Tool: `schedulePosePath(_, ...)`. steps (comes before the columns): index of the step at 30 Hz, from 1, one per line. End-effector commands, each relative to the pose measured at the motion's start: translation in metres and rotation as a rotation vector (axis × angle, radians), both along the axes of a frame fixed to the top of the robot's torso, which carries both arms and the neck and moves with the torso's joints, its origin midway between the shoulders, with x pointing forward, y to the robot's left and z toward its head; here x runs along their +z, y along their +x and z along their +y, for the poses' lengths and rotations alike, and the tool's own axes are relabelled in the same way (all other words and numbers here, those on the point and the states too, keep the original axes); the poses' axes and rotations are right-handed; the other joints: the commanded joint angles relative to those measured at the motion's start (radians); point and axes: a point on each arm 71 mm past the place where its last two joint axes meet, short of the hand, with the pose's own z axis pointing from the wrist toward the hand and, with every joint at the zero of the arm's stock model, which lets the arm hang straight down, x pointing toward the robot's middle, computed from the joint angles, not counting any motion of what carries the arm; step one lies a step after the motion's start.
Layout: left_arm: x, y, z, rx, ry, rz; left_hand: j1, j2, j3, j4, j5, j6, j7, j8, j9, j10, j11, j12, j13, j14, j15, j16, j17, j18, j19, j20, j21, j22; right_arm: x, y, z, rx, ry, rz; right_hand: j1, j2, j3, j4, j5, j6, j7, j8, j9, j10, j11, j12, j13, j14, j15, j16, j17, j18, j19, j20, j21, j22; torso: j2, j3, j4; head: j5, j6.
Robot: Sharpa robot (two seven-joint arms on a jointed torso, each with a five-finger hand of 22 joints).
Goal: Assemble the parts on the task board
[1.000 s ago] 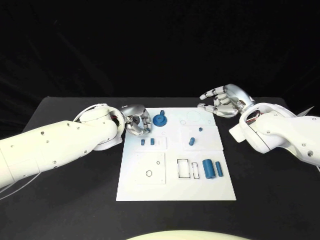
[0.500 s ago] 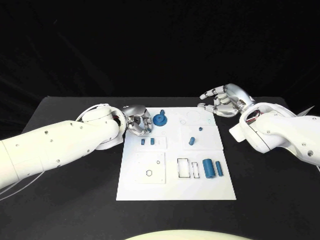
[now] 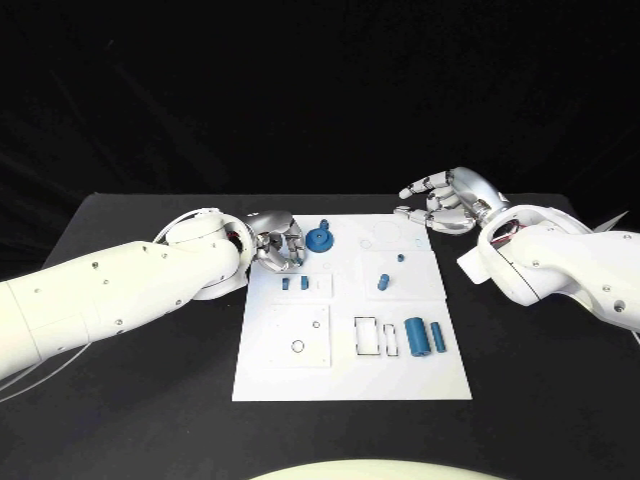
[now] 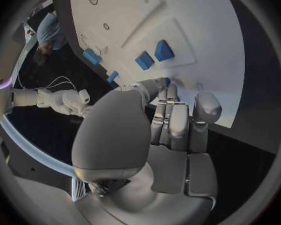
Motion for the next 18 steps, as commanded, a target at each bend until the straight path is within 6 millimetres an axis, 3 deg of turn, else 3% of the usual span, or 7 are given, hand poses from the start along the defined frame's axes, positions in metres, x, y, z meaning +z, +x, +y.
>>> schedulePosePath(1,-0.0015,-0.0016,-0.0036,-0.025,0.004,0.016,-0.013,0.002,0.002,-0.007,-0.002,0.005,0.004,-0.004,0.001,0.009,-0.002,-0.004,0.0,-0.002,0.004,0.003,-0.001,-0.011,0.004,0.005,0.005,0.001,0.0,-0.0004,0.0018,0.02,-0.003,-0.003,-0.004,0.004,0.005,-0.001,0.007,-0.005,-0.001,0.005,-0.002,0.002,-0.005,0.003,0.001,0.078,0.001,-0.002,0.152,0.017,0.061,0.003,0.0,0.197,0.0,-0.0001,-0.0005,0.0,0.0)
schedulePosePath(11,-0.0031,-0.0015,-0.0039,-0.02,0.018,0.03,-0.014,0.001,0.002,-0.008,-0.002,0.006,0.004,-0.005,0.001,0.009,-0.001,-0.005,0.0,-0.002,0.004,0.003,-0.001,-0.011,0.003,0.005,0.004,0.001,-0.0001,-0.0003,0.0016,0.02,-0.004,-0.002,-0.004,0.004,0.005,-0.001,0.007,-0.005,-0.001,0.005,-0.002,0.002,-0.005,0.003,0.001,0.078,0.001,-0.002,0.152,0.017,0.061,0.003,0.0,0.197,0.0,-0.0001,0.0002,-0.001,-0.001)
schedulePosePath(18,-0.0041,-0.0014,-0.0028,-0.01,0.029,0.04,-0.031,-0.007,0.004,-0.011,-0.003,-0.009,0.009,-0.023,-0.003,-0.005,0.005,-0.023,-0.002,-0.012,0.009,-0.003,-0.02,-0.007,-0.013,0.009,-0.007,-0.017,-0.0001,-0.0002,0.0012,0.019,-0.004,-0.002,-0.004,0.004,0.005,-0.001,0.007,-0.005,-0.001,0.005,-0.002,0.002,-0.005,0.003,0.001,0.078,0.001,-0.002,0.152,0.017,0.061,0.003,0.0,0.197,0.0,-0.0003,0.0003,-0.002,-0.002)
